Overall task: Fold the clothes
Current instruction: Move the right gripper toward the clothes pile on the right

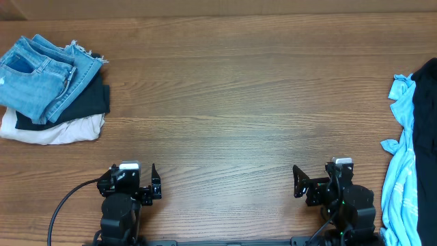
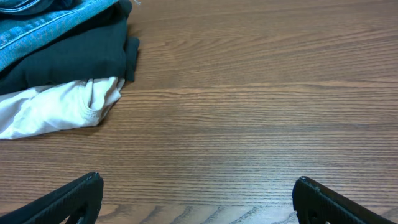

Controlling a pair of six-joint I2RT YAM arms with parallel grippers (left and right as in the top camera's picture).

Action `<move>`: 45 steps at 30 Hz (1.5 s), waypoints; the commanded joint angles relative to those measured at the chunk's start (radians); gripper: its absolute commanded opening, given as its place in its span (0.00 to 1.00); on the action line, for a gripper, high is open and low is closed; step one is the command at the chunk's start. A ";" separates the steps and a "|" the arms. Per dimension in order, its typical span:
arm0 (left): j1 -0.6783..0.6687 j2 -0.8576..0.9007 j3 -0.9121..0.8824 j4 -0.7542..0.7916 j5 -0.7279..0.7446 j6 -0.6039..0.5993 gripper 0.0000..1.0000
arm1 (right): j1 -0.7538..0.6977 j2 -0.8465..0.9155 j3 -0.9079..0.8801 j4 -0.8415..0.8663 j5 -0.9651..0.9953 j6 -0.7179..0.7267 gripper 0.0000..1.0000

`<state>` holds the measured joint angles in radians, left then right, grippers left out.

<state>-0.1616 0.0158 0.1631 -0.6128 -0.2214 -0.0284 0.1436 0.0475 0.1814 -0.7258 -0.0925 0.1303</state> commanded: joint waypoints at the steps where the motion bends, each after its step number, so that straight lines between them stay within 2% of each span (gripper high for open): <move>1: 0.007 -0.004 -0.004 -0.003 -0.014 -0.020 1.00 | -0.002 -0.009 -0.018 0.002 0.002 -0.001 1.00; 25: 0.007 -0.004 -0.004 -0.003 -0.014 -0.020 1.00 | -0.002 -0.009 -0.018 0.002 0.002 -0.001 1.00; 27: 0.007 -0.004 -0.004 0.016 -0.092 0.107 1.00 | -0.002 -0.009 -0.018 0.035 0.039 -0.003 1.00; 29: 0.007 -0.004 -0.004 0.011 -0.136 0.214 1.00 | -0.002 -0.009 -0.018 0.117 -0.045 0.000 1.00; 30: 0.007 -0.004 -0.004 0.011 -0.142 0.216 1.00 | -0.002 -0.009 -0.018 0.147 -0.118 0.000 1.00; 32: 0.007 -0.004 -0.004 0.024 -0.154 0.221 1.00 | -0.002 -0.009 -0.018 0.249 -0.337 0.001 1.00; 33: 0.007 -0.004 -0.004 0.082 -0.148 0.240 1.00 | -0.002 -0.009 -0.018 0.322 -0.486 0.000 1.00; 34: 0.007 -0.004 -0.004 0.101 -0.100 0.222 1.00 | -0.002 -0.009 -0.018 0.352 -0.560 0.000 1.00; 37: 0.007 -0.004 -0.004 -0.001 0.259 0.170 1.00 | -0.002 -0.009 -0.018 0.419 -0.590 0.036 1.00; 38: 0.007 -0.004 -0.005 0.009 0.315 0.184 1.00 | -0.002 -0.009 -0.018 0.420 -0.589 0.050 1.00; 39: 0.007 -0.004 -0.005 0.048 0.381 0.148 1.00 | -0.002 -0.009 -0.018 0.418 -0.589 0.057 1.00; 41: 0.006 -0.004 0.023 0.087 0.440 0.085 1.00 | -0.002 -0.005 -0.001 0.403 -0.544 0.092 1.00; 42: 0.007 -0.003 0.089 0.087 0.421 0.065 1.00 | -0.002 0.011 0.038 0.356 -0.475 0.118 1.00; 45: 0.006 0.097 0.335 0.085 0.363 0.047 1.00 | -0.002 0.158 0.243 0.115 -0.246 0.132 1.00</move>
<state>-0.1612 0.0406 0.2874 -0.5510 0.1356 0.0689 0.1444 0.1066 0.2577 -0.5251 -0.5388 0.2325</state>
